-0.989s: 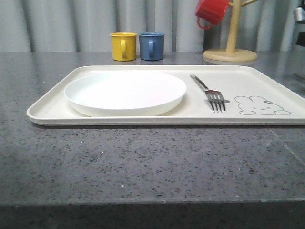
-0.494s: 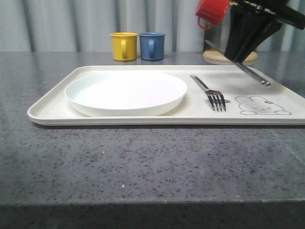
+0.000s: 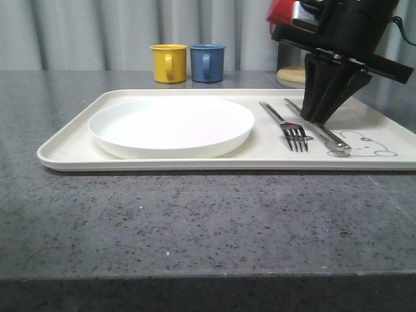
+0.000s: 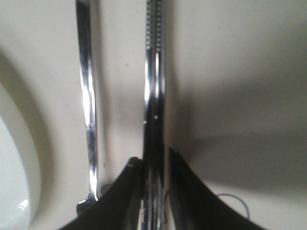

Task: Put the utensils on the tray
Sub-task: 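Place the chopsticks on the tray beside the fork and release, then grasp the silver spoon with the right gripper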

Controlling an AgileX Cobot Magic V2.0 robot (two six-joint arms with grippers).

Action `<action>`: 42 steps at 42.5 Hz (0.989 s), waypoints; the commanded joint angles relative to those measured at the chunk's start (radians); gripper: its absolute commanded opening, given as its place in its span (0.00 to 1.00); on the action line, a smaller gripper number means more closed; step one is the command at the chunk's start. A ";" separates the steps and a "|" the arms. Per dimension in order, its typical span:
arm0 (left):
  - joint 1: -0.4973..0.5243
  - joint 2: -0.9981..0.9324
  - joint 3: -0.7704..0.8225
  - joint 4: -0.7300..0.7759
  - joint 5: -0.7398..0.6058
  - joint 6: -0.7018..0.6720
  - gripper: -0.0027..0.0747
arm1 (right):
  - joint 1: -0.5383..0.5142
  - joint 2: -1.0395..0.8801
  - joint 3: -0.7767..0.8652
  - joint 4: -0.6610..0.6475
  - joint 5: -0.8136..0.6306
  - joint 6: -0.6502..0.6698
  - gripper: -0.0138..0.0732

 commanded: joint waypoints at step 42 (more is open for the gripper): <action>-0.007 0.002 -0.027 -0.003 -0.068 -0.013 0.57 | -0.402 -0.328 0.090 -0.272 0.083 -0.298 0.55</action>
